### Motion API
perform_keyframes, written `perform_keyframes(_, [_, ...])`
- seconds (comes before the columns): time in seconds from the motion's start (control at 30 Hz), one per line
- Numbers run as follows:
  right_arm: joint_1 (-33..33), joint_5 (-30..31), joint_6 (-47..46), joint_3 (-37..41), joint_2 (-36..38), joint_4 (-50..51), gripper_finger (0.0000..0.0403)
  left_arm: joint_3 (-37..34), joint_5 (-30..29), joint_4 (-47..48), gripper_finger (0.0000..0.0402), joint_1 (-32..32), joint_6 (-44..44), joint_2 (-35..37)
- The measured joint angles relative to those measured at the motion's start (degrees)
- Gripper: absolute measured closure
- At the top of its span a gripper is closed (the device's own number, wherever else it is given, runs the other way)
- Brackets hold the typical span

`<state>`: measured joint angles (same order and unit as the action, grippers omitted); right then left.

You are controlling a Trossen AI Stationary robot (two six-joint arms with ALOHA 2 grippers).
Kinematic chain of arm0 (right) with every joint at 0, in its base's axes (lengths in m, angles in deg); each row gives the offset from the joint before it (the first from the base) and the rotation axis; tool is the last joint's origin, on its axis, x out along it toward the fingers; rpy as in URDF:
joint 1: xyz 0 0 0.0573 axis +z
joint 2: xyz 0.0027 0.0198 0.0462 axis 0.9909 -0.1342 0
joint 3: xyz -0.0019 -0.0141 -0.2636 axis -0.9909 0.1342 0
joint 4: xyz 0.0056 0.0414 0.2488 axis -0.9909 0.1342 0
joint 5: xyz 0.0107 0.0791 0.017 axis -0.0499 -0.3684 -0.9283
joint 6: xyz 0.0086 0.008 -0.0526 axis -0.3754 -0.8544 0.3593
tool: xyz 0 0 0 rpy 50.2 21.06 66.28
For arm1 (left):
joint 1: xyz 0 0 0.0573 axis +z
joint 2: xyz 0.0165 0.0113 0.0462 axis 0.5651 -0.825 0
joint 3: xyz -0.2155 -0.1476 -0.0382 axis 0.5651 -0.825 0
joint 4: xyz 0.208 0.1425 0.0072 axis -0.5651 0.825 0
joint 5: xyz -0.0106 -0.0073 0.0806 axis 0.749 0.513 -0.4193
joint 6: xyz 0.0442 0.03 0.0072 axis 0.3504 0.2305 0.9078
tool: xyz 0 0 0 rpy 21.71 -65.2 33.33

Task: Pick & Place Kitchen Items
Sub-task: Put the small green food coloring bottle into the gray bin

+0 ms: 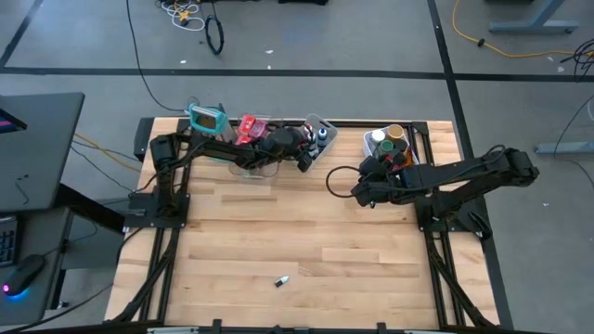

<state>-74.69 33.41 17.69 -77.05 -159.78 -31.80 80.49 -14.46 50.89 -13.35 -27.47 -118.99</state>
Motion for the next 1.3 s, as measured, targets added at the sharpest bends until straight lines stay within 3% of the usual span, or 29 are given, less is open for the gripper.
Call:
perform_keyframes(0.2, [0.01,-0.02,0.0,0.0,0.0,-0.26,0.0225,-0.02,0.37,0.18,0.0252,-0.71,-1.38,0.67])
perform_keyframes(0.4, [0.01,-0.01,-0.01,0.0,0.0,-0.48,0.0225,0.03,8.49,1.74,0.0241,-3.13,-9.21,6.88])
perform_keyframes(0.57, [0.0,0.02,-0.02,0.0,0.0,-0.59,0.0225,0.07,10.31,12.39,0.0249,-7.31,-12.77,13.77])
perform_keyframes(0.7, [0.02,0.11,-0.11,0.0,0.0,-0.7,0.0225,0.05,10.26,23.45,0.0248,-14.2,-12.72,17.17])
perform_keyframes(1.0, [0.0,0.24,0.94,0.0,0.0,-2.22,0.0225,-0.42,-0.69,35.43,0.0242,-34.55,-22.91,16.26])
perform_keyframes(1.3, [0.0,0.22,6.39,0.0,-0.02,-7.52,0.0225,-0.26,-13.36,31.49,0.0242,-51.16,-37.8,11.39])
